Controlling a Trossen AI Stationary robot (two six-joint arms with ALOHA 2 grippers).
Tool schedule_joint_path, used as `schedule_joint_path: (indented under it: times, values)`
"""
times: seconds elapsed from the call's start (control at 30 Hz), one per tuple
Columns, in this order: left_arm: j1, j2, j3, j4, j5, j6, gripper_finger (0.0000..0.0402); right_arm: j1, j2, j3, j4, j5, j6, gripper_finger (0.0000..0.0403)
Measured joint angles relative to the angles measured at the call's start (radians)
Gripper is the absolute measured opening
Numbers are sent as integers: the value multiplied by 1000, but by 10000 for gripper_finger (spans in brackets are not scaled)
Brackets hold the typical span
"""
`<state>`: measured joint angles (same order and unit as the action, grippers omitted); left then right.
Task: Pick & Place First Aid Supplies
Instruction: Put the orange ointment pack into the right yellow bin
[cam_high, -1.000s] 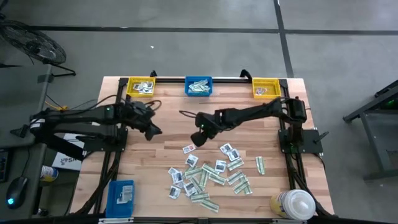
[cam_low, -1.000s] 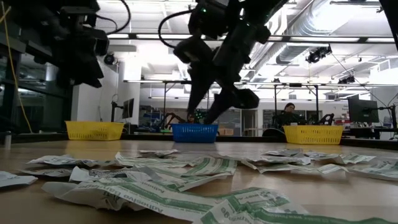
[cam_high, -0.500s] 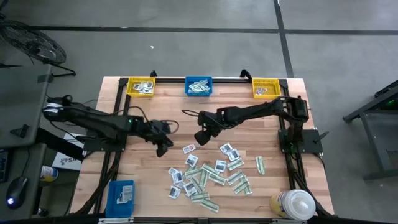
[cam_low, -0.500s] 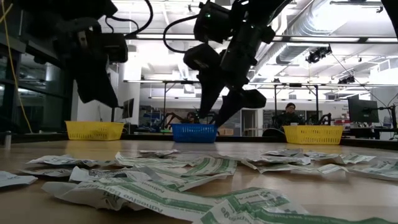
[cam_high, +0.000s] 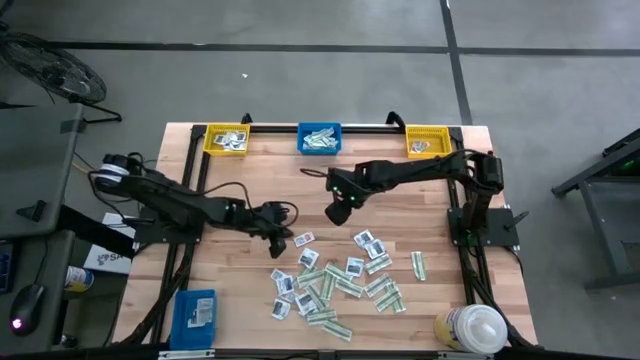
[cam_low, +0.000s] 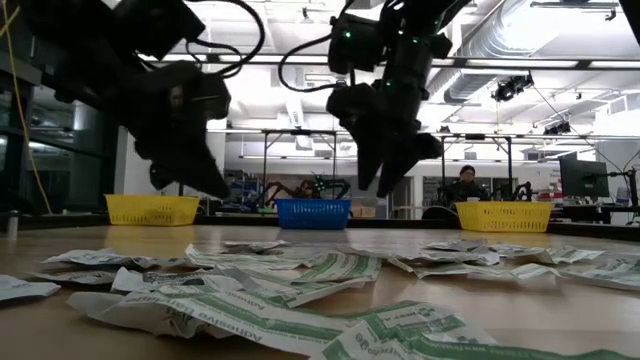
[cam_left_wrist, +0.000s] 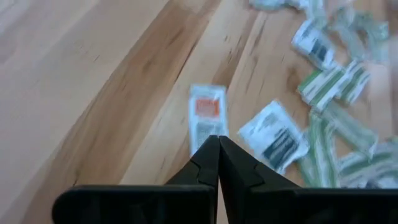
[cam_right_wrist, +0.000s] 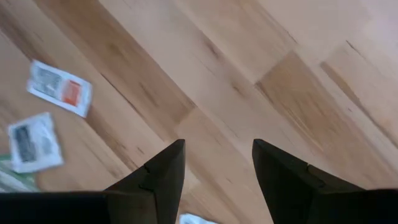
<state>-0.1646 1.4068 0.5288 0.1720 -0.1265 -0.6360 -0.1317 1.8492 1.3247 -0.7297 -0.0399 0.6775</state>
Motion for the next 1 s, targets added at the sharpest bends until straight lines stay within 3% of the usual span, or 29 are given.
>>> schedule_joint_path:
  times: [0.3, 0.77, 1.0]
  values:
    - [-29, 52, 0, 66, -1, -1, 1, -6, 0, 0, -33, 13, -41, 181]
    - [-66, 144, 0, 121, -117, -50, 0, -8, 0, 0, -37, 15, -51, 181]
    - [-66, 165, 1, 117, -96, -49, 0, -8, 0, 0, -41, 15, -50, 181]
